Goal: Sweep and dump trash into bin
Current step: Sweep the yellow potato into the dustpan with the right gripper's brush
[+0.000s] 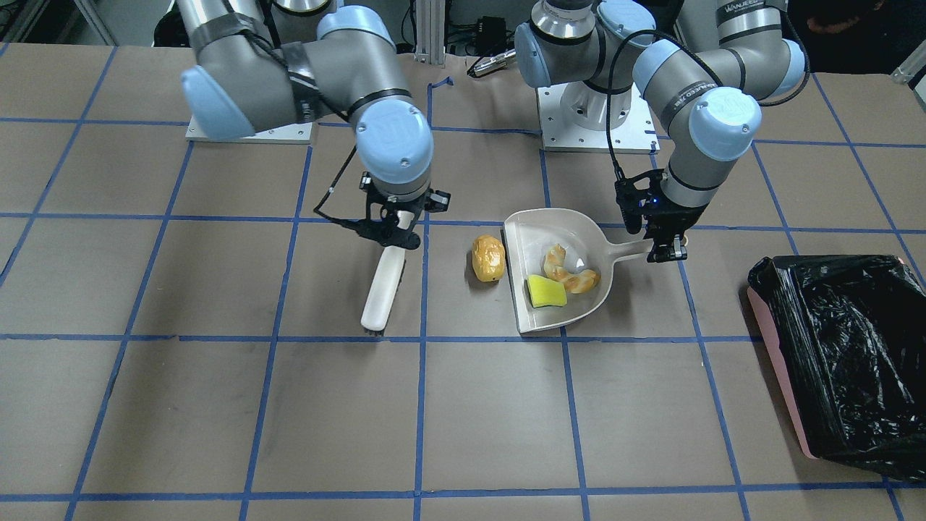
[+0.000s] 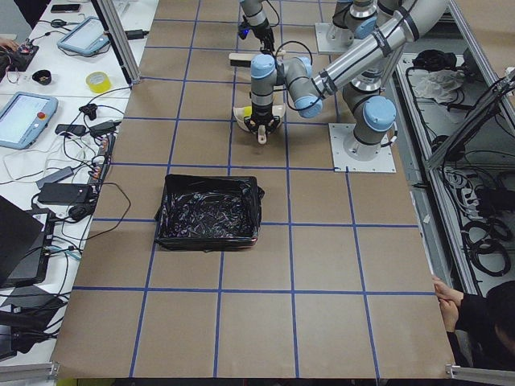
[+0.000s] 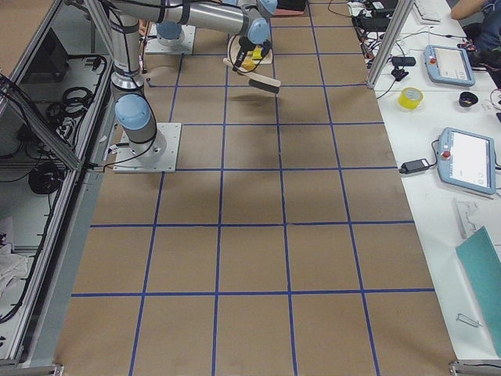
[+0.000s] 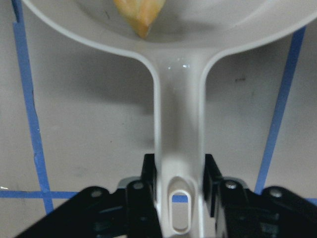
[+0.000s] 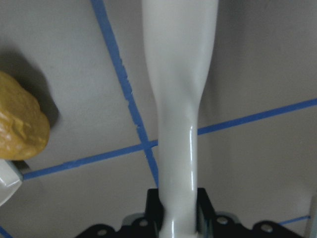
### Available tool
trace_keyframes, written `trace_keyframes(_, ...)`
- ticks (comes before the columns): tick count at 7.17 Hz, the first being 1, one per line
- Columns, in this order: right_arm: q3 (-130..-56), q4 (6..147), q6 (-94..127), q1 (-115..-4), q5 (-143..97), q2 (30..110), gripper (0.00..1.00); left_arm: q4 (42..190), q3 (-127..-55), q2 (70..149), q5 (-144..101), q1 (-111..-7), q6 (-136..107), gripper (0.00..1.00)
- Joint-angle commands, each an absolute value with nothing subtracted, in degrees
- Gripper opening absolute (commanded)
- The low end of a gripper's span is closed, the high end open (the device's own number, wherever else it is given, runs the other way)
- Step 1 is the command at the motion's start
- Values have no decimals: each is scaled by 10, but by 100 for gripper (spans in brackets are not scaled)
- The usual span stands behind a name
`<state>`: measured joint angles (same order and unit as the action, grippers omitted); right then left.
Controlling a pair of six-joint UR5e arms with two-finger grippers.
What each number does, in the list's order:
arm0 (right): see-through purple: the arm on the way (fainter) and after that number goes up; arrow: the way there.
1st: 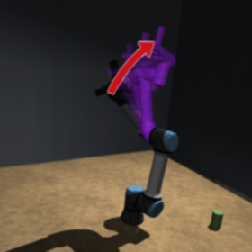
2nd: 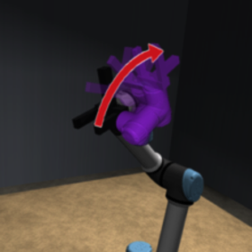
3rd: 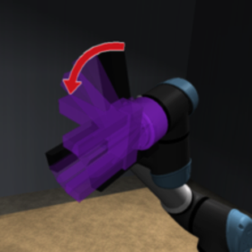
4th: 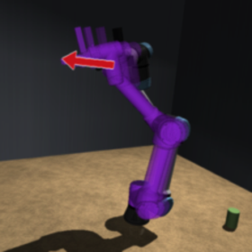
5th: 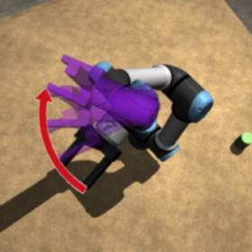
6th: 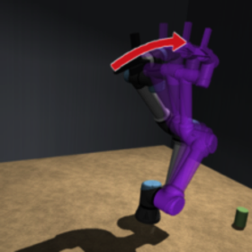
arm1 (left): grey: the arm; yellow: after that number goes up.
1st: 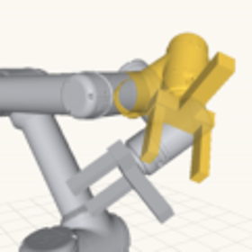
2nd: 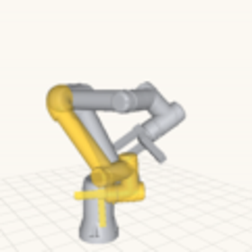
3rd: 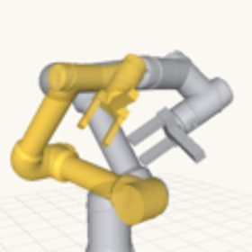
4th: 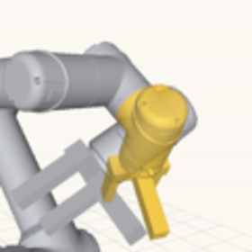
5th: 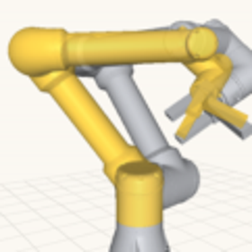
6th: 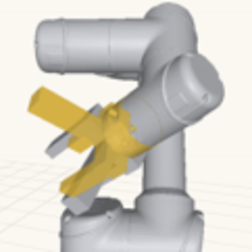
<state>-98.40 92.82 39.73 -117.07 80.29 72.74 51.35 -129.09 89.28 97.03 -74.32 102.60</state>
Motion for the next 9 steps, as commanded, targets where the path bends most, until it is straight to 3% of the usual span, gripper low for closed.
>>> trace_keyframes(1,-993,980,487,-1286,759,705,11,514,-1299,883,978,-744,1024,5)
trace_keyframes(6,-974,1128,404,-1309,736,642,12,514,-1298,886,976,-741,1020,5)
trace_keyframes(9,-928,1125,396,-1307,721,614,12,508,-1293,885,970,-726,1032,5)
